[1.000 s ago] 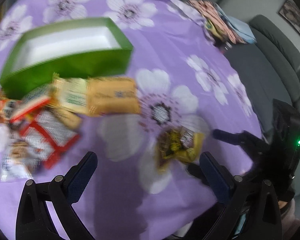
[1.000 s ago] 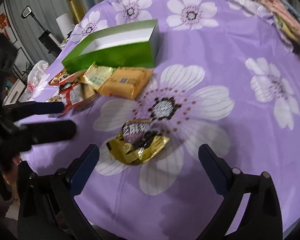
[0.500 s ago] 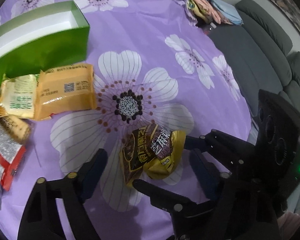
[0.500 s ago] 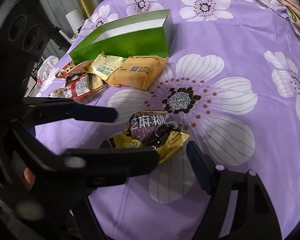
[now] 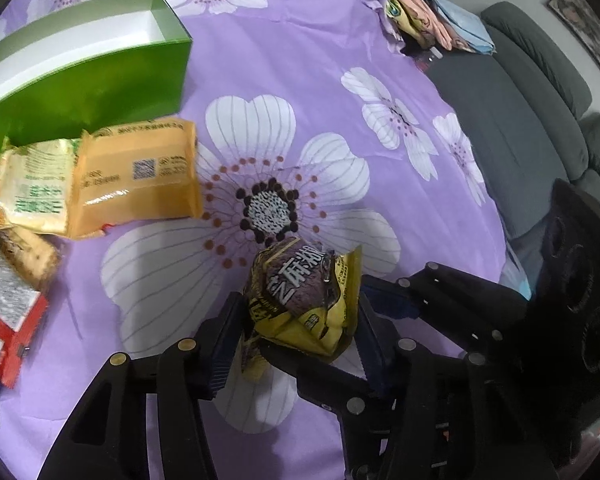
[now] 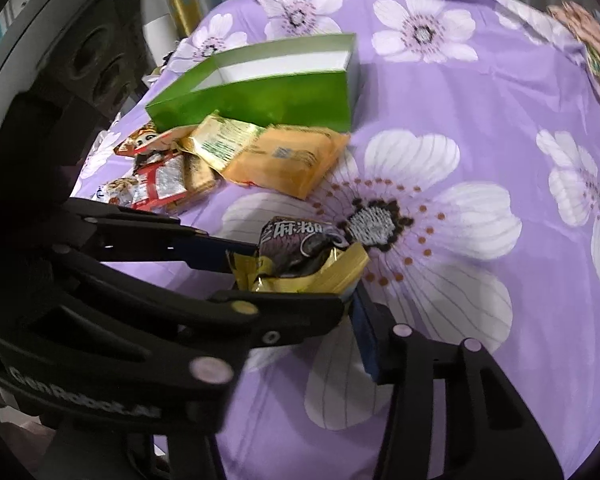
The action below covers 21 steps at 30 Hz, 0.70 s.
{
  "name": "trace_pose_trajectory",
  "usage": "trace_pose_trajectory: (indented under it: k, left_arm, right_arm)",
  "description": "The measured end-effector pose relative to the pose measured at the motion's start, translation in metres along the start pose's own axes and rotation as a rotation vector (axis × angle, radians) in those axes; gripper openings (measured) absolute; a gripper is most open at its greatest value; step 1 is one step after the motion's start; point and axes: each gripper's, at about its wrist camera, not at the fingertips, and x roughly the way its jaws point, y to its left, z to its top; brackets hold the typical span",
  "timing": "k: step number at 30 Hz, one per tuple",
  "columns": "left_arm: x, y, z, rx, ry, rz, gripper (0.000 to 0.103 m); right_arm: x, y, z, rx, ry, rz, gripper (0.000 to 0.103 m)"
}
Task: Organize snacks
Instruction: 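Close the right tool on the gold-wrapped candy packet and lift it, then carry the candy over the green box and open the right tool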
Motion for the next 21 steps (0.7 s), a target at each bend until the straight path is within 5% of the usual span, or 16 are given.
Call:
trace_pose_trajectory:
  k: [21]
  left_arm:
    - [-0.108,0.034,0.039,-0.013,-0.275,0.092,0.054]
  right_arm:
    - [-0.024,0.060,0.096,-0.192,-0.247,0.043,0.047]
